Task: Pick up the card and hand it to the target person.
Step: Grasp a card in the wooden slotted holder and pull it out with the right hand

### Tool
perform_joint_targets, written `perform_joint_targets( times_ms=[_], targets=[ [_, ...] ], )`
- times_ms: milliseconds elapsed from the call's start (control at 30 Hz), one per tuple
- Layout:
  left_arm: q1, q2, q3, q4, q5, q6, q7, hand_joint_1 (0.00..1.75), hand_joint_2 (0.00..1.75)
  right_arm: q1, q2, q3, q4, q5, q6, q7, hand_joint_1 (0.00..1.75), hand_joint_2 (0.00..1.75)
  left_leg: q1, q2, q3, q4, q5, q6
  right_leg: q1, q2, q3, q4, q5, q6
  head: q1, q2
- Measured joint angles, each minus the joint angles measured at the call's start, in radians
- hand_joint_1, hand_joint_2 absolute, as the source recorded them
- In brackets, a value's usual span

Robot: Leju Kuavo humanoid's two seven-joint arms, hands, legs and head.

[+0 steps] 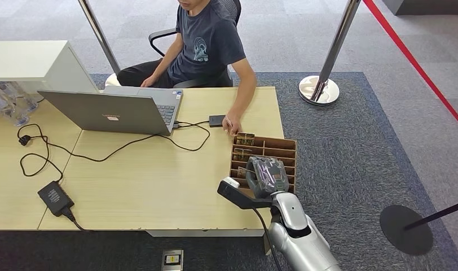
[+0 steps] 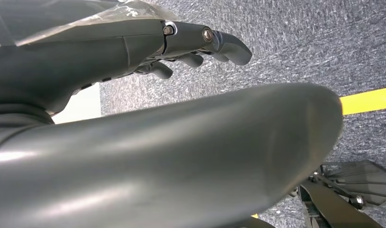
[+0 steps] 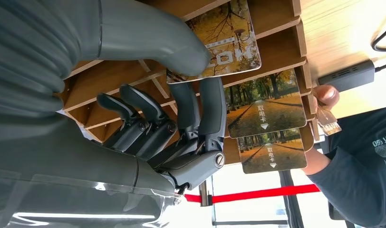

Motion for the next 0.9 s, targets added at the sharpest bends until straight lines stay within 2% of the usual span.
perform_joint_targets(
  times_ms=[467, 900],
  targets=[
    [0.0, 0.0, -0.001, 0.0, -0.005, -0.001, -0.01, 0.0, 0.0, 0.008, -0.007, -0.007, -0.012, 0.004, -0.017, -0.002, 1.75, 1.75, 0.0, 0.0, 0.0, 0.0, 0.0, 0.0, 0.0, 0.0, 0.0, 0.0, 0.0, 0.0, 0.0, 0.0],
    [-0.003, 0.0, -0.002, 0.0, -0.007, -0.004, -0.021, 0.0, 0.0, 0.043, -0.029, -0.025, -0.088, 0.031, -0.021, 0.01, 1.75, 1.75, 0.0, 0.0, -0.001, 0.0, 0.0, 0.0, 0.0, 0.0, 0.0, 0.0, 0.0, 0.0, 0.0, 0.0]
  ],
)
